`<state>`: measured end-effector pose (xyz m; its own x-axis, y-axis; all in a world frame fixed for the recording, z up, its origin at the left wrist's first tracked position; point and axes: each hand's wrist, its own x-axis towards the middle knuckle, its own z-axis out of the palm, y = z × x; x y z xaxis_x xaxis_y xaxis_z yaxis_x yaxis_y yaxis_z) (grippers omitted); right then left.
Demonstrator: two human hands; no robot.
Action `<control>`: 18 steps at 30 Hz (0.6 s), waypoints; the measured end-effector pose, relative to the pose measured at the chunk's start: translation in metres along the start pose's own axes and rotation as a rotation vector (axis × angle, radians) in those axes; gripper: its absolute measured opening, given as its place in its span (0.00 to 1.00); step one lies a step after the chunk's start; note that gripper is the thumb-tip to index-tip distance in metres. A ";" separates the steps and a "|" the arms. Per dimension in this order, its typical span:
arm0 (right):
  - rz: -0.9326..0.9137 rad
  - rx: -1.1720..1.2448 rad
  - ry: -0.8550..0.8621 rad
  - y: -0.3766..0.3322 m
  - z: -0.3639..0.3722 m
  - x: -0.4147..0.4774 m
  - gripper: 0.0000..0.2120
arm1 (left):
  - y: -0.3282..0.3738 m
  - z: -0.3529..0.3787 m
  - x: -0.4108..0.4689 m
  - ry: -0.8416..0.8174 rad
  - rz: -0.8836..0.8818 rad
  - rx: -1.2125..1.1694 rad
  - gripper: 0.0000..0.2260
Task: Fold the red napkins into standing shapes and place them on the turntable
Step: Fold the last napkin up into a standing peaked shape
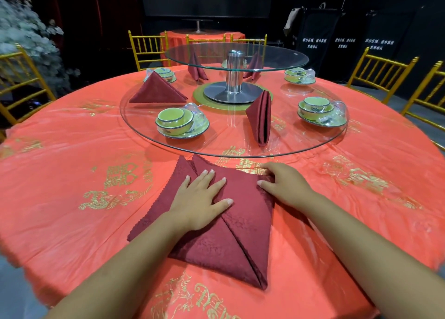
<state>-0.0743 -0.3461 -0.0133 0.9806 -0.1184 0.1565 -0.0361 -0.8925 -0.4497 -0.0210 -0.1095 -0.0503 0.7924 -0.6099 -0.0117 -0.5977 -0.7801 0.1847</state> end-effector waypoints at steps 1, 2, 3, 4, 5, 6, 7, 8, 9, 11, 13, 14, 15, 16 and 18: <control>0.005 -0.010 -0.013 0.000 -0.001 0.000 0.21 | -0.001 -0.001 -0.001 0.000 0.021 -0.027 0.31; 0.015 0.007 -0.030 -0.001 -0.002 0.000 0.19 | -0.002 -0.003 -0.002 0.002 0.054 -0.057 0.30; 0.028 0.045 -0.056 -0.001 -0.004 -0.001 0.15 | -0.002 -0.004 -0.004 0.007 0.097 -0.099 0.29; 0.039 0.072 -0.093 0.000 -0.007 -0.002 0.11 | -0.002 -0.006 -0.008 0.019 0.148 -0.162 0.28; 0.038 0.068 -0.133 0.001 -0.009 -0.004 0.08 | -0.002 -0.008 -0.012 0.042 0.199 -0.244 0.27; 0.032 0.049 -0.175 0.002 -0.011 -0.006 0.07 | -0.001 -0.010 -0.017 0.081 0.235 -0.322 0.25; 0.029 0.032 -0.210 0.003 -0.012 -0.008 0.07 | -0.002 -0.012 -0.021 0.146 0.242 -0.363 0.23; 0.035 0.016 -0.233 0.003 -0.014 -0.011 0.08 | -0.004 -0.016 -0.024 0.237 0.218 -0.357 0.21; 0.046 0.004 -0.242 0.004 -0.015 -0.013 0.09 | -0.007 -0.020 -0.026 0.339 0.160 -0.313 0.18; 0.076 0.011 -0.224 0.003 -0.015 -0.015 0.14 | -0.019 -0.034 -0.027 0.439 -0.058 -0.194 0.12; 0.086 0.004 -0.193 0.000 -0.013 -0.016 0.16 | -0.034 -0.047 -0.028 0.310 -0.302 -0.092 0.12; 0.084 -0.007 -0.183 -0.001 -0.012 -0.015 0.16 | -0.041 -0.051 -0.029 0.211 -0.386 -0.049 0.13; 0.082 -0.014 -0.179 -0.003 -0.011 -0.015 0.16 | -0.046 -0.054 -0.030 0.139 -0.438 -0.011 0.15; 0.084 -0.014 -0.183 -0.005 -0.010 -0.013 0.16 | -0.050 -0.056 -0.031 0.098 -0.471 0.024 0.16; 0.092 -0.006 -0.209 -0.008 -0.009 -0.011 0.16 | -0.056 -0.057 -0.032 0.050 -0.518 0.088 0.20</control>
<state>-0.0860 -0.3415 -0.0038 0.9917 -0.1068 -0.0710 -0.1274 -0.8850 -0.4479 -0.0054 -0.0383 -0.0044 0.9903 -0.1353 -0.0321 -0.1322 -0.9876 0.0842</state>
